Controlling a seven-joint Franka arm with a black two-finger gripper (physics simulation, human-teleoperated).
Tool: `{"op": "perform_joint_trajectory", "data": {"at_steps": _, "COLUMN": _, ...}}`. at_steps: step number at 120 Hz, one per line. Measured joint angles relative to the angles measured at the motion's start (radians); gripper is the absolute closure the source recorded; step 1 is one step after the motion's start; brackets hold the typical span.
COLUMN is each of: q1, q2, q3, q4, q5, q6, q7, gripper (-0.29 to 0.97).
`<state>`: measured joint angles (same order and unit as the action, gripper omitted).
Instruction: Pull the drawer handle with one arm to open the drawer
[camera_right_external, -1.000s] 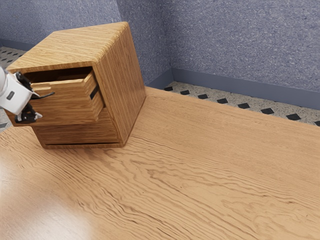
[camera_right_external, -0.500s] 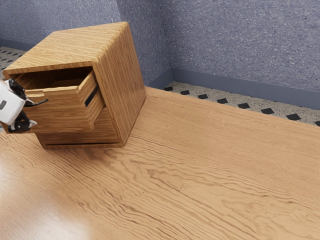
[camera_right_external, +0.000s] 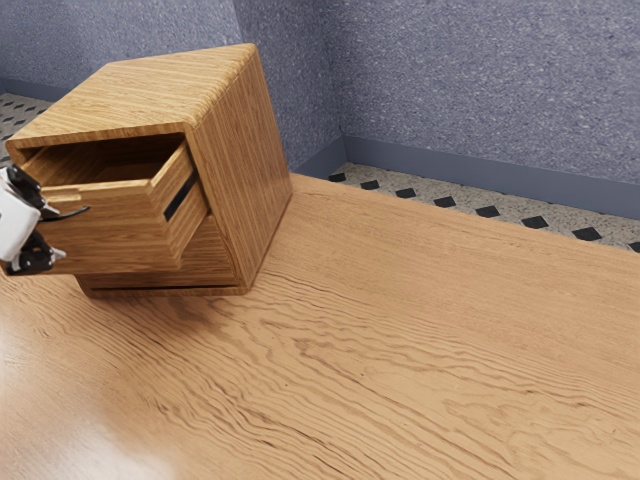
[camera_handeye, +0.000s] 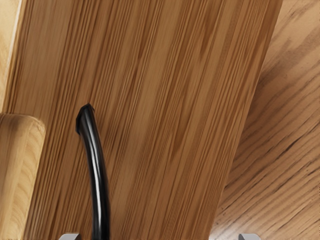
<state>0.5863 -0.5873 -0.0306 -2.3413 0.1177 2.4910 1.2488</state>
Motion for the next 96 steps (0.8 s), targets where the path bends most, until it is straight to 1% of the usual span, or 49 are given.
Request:
{"op": "perform_joint_trajectory", "data": {"at_steps": 28, "q1": 0.001, "q2": -0.038, "q3": 0.0, "q4": -0.033, "q5": 0.001, "q6": -0.011, "q7": -0.004, "gripper": 0.28}}
{"op": "perform_joint_trajectory", "data": {"at_steps": 54, "q1": 0.0, "q2": -0.04, "q3": 0.0, "q4": -0.035, "q5": -0.001, "q6": -0.017, "q7": -0.006, "gripper": 0.29}}
{"op": "perform_joint_trajectory", "data": {"at_steps": 96, "q1": -0.001, "q2": -0.047, "q3": -0.003, "q4": -0.021, "q5": -0.002, "q6": -0.021, "q7": -0.006, "gripper": 0.26}}
